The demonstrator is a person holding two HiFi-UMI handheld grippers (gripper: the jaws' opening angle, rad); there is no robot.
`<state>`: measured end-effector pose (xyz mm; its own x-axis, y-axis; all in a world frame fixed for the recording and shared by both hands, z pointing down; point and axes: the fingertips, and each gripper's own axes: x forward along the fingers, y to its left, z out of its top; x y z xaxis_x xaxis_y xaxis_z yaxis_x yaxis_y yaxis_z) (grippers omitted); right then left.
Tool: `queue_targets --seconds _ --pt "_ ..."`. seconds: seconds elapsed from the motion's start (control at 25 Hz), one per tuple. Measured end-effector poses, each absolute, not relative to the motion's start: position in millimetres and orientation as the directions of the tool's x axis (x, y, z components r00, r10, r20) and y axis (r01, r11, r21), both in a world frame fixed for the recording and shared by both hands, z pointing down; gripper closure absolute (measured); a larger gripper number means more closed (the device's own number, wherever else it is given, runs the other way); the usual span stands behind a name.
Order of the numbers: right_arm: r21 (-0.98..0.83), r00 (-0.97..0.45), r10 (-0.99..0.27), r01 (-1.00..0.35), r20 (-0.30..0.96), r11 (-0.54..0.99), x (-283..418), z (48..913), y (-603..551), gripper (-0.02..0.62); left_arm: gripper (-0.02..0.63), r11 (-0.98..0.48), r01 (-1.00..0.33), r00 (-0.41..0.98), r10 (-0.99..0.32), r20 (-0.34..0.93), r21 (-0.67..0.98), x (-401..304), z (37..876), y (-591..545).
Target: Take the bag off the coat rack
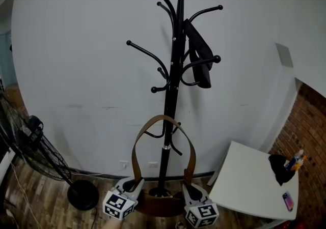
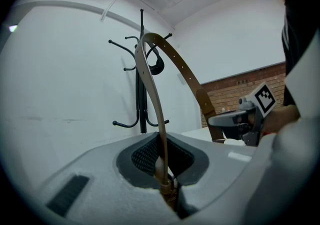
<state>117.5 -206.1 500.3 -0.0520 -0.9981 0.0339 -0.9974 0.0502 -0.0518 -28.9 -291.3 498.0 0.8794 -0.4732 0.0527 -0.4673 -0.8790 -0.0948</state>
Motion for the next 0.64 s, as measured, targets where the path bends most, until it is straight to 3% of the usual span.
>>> queue_targets --seconds 0.64 --pt "-0.061 -0.037 -0.999 -0.998 0.031 0.035 122 504 -211 0.568 0.589 -0.878 -0.472 0.876 -0.477 0.074 -0.081 -30 507 -291"
